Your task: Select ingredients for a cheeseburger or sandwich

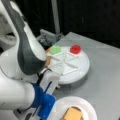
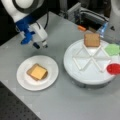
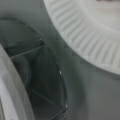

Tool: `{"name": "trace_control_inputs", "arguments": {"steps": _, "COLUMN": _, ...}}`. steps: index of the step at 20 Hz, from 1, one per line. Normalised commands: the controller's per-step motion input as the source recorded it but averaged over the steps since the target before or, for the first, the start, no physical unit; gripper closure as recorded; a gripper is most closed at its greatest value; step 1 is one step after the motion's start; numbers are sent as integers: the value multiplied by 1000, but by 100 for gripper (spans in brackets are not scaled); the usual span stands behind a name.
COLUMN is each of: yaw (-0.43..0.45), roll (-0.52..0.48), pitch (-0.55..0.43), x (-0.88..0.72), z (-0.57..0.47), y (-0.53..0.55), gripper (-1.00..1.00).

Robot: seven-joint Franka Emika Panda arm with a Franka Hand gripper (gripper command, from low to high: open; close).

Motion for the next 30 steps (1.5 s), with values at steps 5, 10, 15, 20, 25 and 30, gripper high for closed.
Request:
{"name": "trace_control_inputs", "arguments": {"steps": 5, "yaw": -299, "roll": -546, "pitch": 112, "x": -420, "z": 134, "y": 476, "gripper": -100}}
{"name": "trace_control_inputs", "arguments": {"steps": 10, "yaw": -110, "roll": -535, "pitch": -2, "x": -506, "z": 152, "y": 634, "gripper": -100}}
{"name": "trace_control_inputs", "arguments": {"steps": 15, "yaw": 11, "roll": -422, "pitch": -140, "x": -544, "z": 48, "y": 660, "gripper": -100}}
{"name": "trace_control_inputs", "arguments": {"steps": 20, "yaw": 28, "roll": -345, "pitch": -148, "x": -442, "z": -59, "y": 503, "gripper": -100}}
{"name": "trace_control_inputs", "arguments": {"steps": 25, "yaw": 44, "roll": -262, "pitch": -102, "x": -278, "z": -130, "y": 416, "gripper": -100}}
{"name": "trace_control_inputs", "arguments": {"steps": 30, "yaw": 22, "roll": -161, "pitch": -110, "x": -158, "z": -140, "y": 320, "gripper": -100}}
